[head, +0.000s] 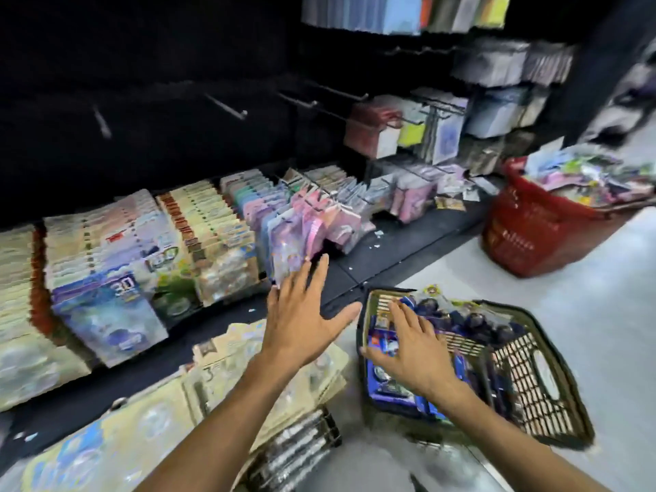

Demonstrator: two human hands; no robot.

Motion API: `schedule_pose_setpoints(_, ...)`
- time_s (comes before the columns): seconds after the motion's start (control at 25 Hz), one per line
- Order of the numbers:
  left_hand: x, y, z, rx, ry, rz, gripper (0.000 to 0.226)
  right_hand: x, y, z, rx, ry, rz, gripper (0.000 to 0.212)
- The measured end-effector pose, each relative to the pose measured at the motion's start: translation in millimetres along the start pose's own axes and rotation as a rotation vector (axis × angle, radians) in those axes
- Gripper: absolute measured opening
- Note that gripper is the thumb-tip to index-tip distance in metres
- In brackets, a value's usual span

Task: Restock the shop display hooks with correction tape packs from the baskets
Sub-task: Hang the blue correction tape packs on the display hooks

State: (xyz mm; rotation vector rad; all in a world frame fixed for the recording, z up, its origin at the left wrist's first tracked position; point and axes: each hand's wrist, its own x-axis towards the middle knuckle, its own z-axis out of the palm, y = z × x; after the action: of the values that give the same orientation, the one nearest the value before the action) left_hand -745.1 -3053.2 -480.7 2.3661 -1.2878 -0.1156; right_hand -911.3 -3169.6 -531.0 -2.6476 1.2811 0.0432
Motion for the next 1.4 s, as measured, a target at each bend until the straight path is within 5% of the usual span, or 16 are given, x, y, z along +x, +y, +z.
schedule_pose_setpoints(0.28, 22, 47, 122, 0.137, -0.286, 0.205, 0.091, 9, 144, 112, 0.446, -0.319, 0.389, 0.083)
schedule_pose_setpoints(0.48, 26, 38, 185, 0.109, -0.495, 0.289, 0.079, 33, 179, 147, 0.618, -0.394, 0.547, 0.060)
schedule_pose_setpoints(0.6, 17, 26, 214, 0.188, -0.567, 0.364, 0.075, 56, 178, 149, 0.486, -0.234, 0.532, 0.059)
schedule_pose_setpoints(0.72, 12, 14, 226, 0.282, -0.503, 0.432, 0.071, 67, 178, 155, 0.228, -0.078, 0.529, 0.073)
schedule_pose_setpoints(0.88, 8, 9, 238, 0.282, -0.558, 0.419, 0.066, 76, 179, 173, 0.215, -0.434, 0.648, 0.127)
schedule_pose_setpoints(1.04, 10, 8, 242, 0.340, -0.579, 0.442, 0.068, 77, 175, 179, -0.019, -0.529, 0.566, 0.123)
schedule_pose_setpoints(1.24, 10, 9, 236, 0.318, -0.468, 0.444, 0.075, 79, 179, 179, 0.012, -0.459, 0.601, 0.101)
schedule_pose_setpoints(1.4, 6, 6, 242, 0.285, -0.436, 0.449, 0.069, 80, 176, 183, 0.112, -0.537, 0.670, 0.125)
